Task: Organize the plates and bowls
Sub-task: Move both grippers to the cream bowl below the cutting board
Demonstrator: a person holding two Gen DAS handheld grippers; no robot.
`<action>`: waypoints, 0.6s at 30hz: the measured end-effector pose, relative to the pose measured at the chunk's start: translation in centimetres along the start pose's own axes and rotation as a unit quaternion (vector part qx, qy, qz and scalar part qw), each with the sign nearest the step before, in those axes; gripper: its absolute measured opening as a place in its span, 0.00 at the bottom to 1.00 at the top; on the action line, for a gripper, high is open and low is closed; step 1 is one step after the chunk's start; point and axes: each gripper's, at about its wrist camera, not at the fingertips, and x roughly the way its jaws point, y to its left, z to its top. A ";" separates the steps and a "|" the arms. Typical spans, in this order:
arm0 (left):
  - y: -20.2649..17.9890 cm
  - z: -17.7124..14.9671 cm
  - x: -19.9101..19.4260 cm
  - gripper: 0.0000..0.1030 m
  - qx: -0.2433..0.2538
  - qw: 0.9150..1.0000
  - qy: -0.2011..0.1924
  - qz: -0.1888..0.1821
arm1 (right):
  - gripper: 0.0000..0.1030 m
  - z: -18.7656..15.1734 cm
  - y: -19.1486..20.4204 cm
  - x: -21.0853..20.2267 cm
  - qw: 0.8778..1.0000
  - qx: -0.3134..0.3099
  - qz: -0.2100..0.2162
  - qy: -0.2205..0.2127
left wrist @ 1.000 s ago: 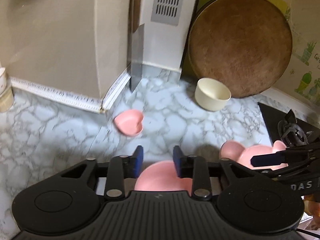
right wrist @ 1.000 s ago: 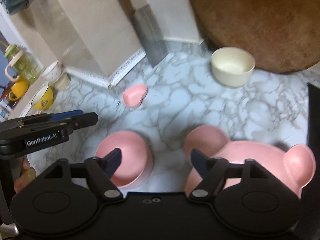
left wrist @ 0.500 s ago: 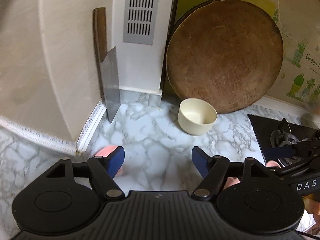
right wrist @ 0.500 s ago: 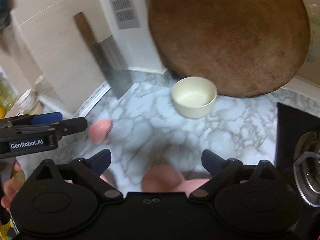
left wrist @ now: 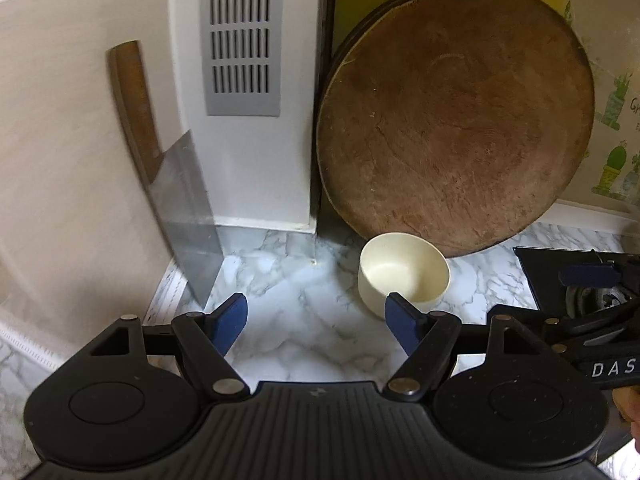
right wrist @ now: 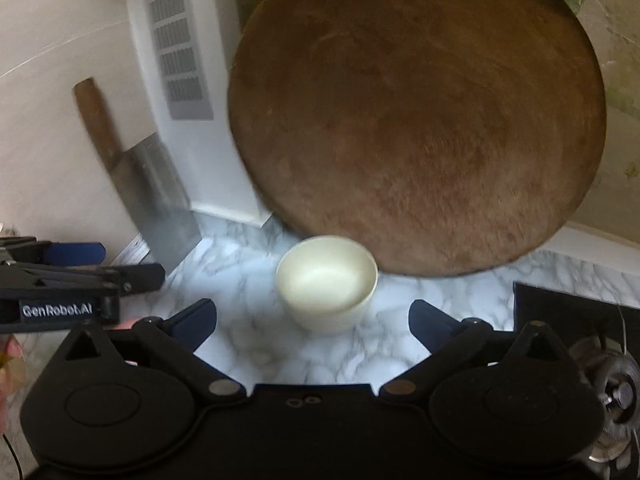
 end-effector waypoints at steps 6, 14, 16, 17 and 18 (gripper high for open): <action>-0.9 2.1 3.7 0.73 0.010 1.000 0.004 0.004 | 0.99 2.0 -1.4 3.8 0.998 -0.006 -0.062 0.016; -1.4 3.4 9.0 0.73 0.007 1.000 0.025 0.004 | 0.87 2.7 -3.8 8.6 0.995 0.049 -0.054 0.073; -1.7 3.5 10.2 0.73 0.007 0.999 0.035 -0.004 | 0.86 2.6 -3.9 9.6 0.993 0.058 -0.058 0.083; -1.8 3.4 10.8 0.73 0.006 0.999 0.041 -0.009 | 0.83 2.5 -4.1 10.1 0.992 0.063 -0.061 0.087; -1.9 3.4 11.3 0.73 0.004 0.999 0.045 -0.011 | 0.80 2.4 -4.1 10.4 0.991 0.066 -0.067 0.092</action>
